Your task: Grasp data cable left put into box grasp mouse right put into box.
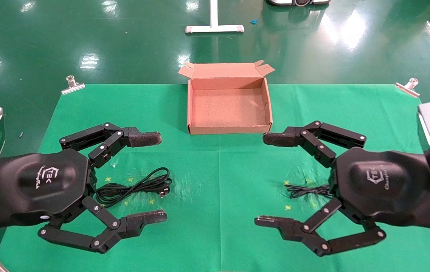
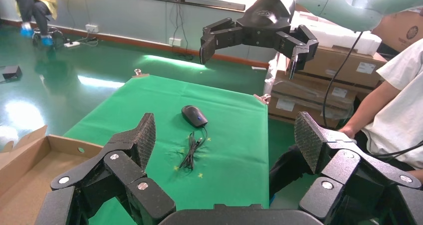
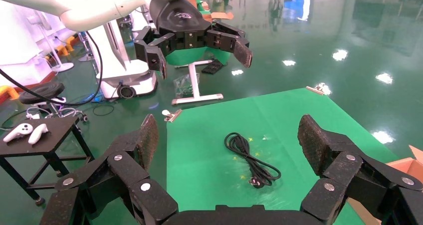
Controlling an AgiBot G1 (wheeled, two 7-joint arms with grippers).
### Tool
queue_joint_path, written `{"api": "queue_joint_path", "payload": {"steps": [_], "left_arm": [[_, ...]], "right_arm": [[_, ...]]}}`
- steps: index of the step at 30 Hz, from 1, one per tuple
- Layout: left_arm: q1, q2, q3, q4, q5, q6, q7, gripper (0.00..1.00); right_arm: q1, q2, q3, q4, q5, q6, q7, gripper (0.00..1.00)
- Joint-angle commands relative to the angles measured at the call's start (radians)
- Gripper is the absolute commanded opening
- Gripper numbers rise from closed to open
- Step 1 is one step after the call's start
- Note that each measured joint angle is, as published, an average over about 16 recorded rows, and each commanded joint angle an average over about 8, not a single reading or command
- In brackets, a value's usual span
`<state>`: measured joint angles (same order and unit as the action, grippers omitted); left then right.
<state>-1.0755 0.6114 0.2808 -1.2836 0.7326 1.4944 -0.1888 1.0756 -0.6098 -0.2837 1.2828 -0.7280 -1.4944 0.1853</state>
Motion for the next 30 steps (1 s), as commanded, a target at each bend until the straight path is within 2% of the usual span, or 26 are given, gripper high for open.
{"api": "queue_joint_path", "payload": {"steps": [1, 30], "left_arm": [[0.0, 0.0, 0.0, 0.0, 0.0, 0.0, 0.0, 1.0], [0.0, 0.0, 0.0, 0.0, 0.0, 0.0, 0.0, 1.0]], "right_arm": [[0.0, 0.0, 0.0, 0.0, 0.0, 0.0, 0.0, 1.0], [0.0, 0.0, 0.0, 0.0, 0.0, 0.0, 0.0, 1.0]]}}
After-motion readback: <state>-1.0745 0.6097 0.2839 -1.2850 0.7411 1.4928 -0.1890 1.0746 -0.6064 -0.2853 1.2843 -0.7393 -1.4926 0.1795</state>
